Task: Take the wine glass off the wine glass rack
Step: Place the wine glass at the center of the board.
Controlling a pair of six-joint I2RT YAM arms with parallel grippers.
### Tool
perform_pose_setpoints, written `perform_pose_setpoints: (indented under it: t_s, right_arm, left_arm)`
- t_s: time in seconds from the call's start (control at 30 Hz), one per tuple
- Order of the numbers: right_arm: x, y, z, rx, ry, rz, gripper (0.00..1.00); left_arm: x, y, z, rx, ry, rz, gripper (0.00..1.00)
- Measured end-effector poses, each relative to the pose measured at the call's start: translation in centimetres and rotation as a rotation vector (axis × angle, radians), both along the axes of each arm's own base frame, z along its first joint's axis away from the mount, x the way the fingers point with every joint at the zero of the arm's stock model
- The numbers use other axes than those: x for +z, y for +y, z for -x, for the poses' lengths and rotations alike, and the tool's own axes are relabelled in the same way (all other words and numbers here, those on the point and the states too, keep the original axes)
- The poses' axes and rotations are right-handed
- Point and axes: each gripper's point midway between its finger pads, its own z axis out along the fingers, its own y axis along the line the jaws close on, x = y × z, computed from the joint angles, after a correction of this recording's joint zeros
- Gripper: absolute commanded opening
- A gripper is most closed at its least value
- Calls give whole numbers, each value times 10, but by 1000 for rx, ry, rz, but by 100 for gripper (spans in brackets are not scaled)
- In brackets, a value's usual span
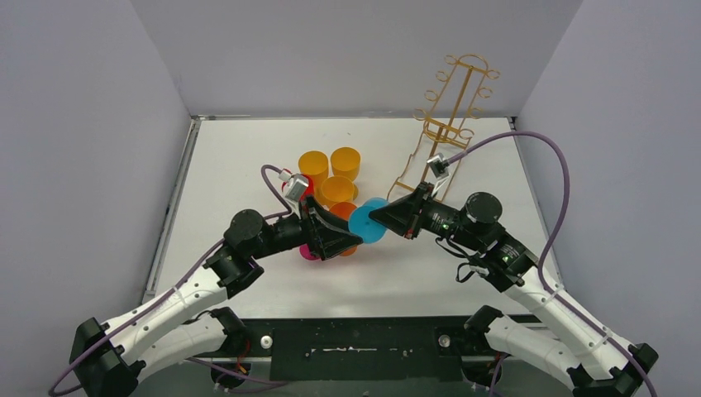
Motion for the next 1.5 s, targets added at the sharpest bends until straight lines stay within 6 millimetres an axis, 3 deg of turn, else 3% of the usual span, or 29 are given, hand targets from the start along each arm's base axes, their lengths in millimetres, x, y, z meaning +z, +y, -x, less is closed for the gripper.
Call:
perform_pose_setpoints:
  t_s: [0.3,0.67,0.9,1.03,1.23,1.5]
  right_arm:
    - [2,-6,7,-10,3,9,0]
    - [6,-9,10,-7,-14,1,0]
    - [13,-8,16,19,-37,-17,0]
    - [20,-9,21,35,-72,-34,0]
    - [20,-8,23,45,-71,-37,14]
    - [18,-13,25,25,-63,-26,41]
  left_arm:
    - [3,-16,10,-55,19,36,19]
    - [10,-22,8,-69,35,88,18]
    - [18,-26,13,-119,56,135,2]
    - [24,-24,19,-138,53,155,0]
    - [24,-24,21,-146,48,151,0]
    - [23,-22,28,-136,-9,148,0]
